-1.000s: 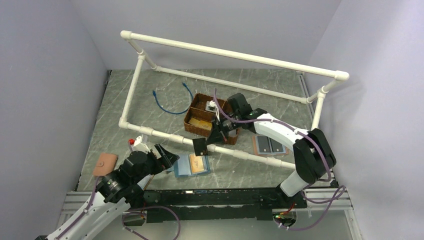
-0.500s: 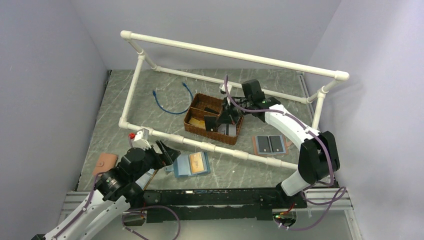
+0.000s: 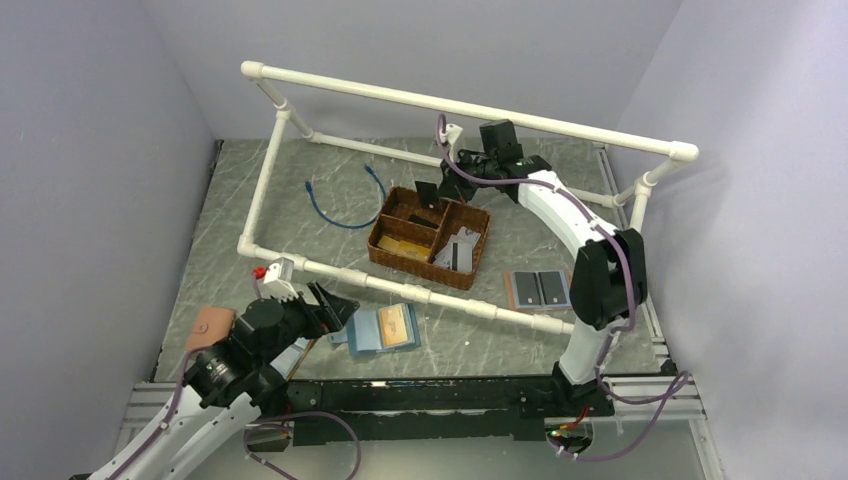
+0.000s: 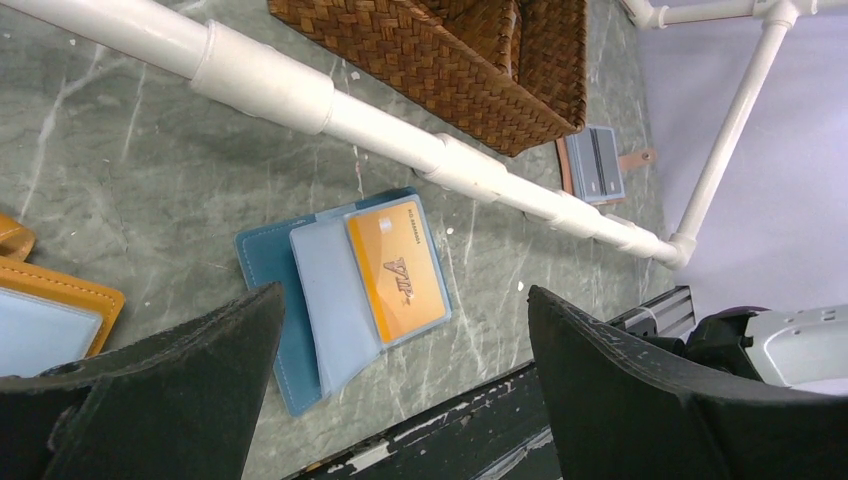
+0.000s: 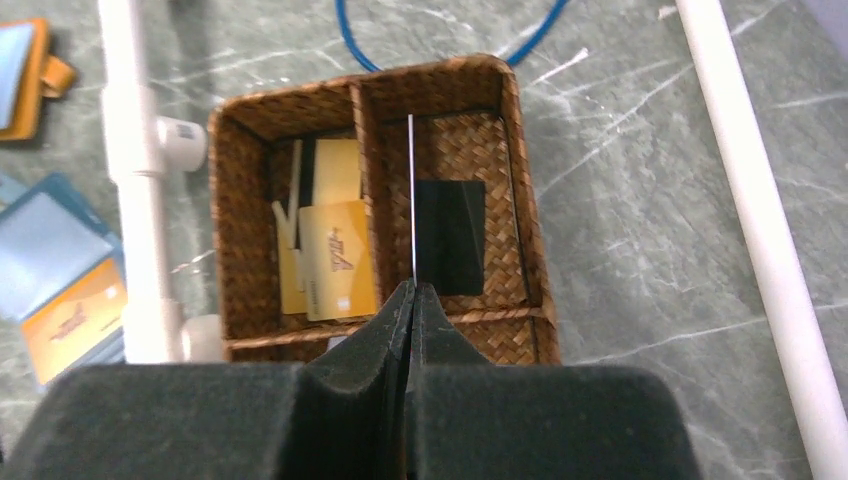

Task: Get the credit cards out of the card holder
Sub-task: Place the credit card in the storage box.

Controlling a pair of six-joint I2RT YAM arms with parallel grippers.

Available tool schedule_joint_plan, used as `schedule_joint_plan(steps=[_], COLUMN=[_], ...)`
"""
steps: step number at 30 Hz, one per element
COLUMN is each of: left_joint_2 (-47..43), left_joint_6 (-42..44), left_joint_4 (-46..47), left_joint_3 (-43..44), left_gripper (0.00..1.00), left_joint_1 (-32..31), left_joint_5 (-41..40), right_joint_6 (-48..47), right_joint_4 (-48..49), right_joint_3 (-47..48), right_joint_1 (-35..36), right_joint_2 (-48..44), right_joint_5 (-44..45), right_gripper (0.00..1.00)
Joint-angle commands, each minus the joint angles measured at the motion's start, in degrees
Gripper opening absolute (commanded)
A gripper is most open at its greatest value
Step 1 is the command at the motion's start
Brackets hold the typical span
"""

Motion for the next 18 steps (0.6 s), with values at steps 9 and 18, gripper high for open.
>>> schedule_joint_plan(steps=[9,18], left_joint_2=[-1.4,-1.8], left_joint_6=[0.6,0.3], left_joint_4=[0.2,0.1], left_joint_3=[0.5,1.1], left_gripper=[0.96,0.96], left_joint_1=[0.1,0.1], left_joint_5=[-0.1,1.0], right_joint_6=[-5.3,-6.0], right_joint_4=[-0.3,-1.1], right_joint_3=[6.9,11.3], right_joint_1=[3.3,9.2], right_joint_2=[7.8,13.3], right_joint_5=[13.7,24.9], right_gripper=[0.0,0.3])
